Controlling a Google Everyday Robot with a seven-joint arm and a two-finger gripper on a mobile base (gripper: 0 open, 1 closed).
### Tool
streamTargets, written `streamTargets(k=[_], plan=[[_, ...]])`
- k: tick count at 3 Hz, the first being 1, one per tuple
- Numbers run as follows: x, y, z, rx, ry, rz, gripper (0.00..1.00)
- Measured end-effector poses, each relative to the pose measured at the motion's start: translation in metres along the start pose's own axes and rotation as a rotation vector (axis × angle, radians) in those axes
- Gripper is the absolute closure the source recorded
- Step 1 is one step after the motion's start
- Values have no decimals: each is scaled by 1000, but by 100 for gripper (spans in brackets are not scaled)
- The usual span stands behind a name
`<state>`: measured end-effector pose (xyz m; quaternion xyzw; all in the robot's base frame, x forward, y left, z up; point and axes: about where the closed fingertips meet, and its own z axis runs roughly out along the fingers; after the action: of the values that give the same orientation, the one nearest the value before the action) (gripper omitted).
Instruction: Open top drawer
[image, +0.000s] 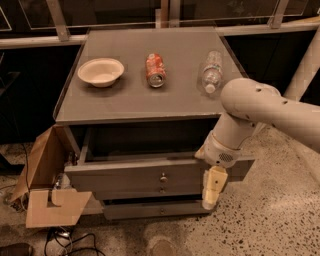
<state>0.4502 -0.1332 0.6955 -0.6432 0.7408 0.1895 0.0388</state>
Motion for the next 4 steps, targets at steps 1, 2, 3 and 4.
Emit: streamTargets(k=[1, 2, 3, 4], plan=[[-5, -13, -19, 43, -15, -1, 0], [-6, -14, -21, 48, -17, -2, 0], [-4, -28, -13, 25, -27, 11, 0], [-4, -46, -9, 14, -23, 18, 0]])
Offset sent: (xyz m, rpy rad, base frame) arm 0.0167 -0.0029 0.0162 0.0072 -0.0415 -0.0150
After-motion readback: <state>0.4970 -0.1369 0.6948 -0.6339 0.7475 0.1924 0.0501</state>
